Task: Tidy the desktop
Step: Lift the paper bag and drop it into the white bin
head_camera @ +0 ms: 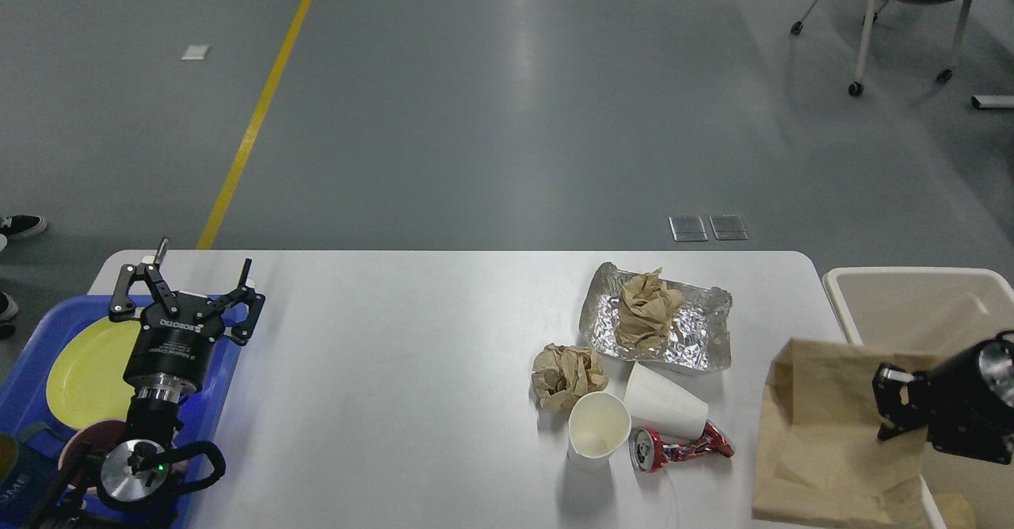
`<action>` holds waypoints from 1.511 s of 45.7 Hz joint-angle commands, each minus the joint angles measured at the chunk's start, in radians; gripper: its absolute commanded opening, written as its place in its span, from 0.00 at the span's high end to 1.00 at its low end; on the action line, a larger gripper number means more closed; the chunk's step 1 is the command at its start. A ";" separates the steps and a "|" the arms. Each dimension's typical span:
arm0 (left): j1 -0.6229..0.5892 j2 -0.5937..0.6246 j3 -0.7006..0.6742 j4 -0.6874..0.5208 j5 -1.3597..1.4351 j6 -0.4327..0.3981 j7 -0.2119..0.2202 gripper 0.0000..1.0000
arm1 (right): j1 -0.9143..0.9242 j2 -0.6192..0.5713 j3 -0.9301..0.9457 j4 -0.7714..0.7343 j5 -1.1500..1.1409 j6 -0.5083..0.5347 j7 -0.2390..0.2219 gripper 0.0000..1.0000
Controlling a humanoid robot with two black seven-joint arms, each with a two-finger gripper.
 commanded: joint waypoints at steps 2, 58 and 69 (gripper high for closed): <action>0.001 0.000 0.000 0.000 -0.002 0.000 0.000 0.04 | 0.234 0.030 -0.106 0.052 -0.008 0.119 -0.001 1.00; 0.001 0.000 0.000 0.000 0.000 0.000 0.000 0.04 | -0.641 -0.085 0.267 -0.962 -0.048 -0.033 -0.012 1.00; 0.001 0.000 0.000 0.000 0.000 0.000 0.000 0.04 | -0.971 -0.019 0.439 -1.206 -0.048 -0.335 -0.017 1.00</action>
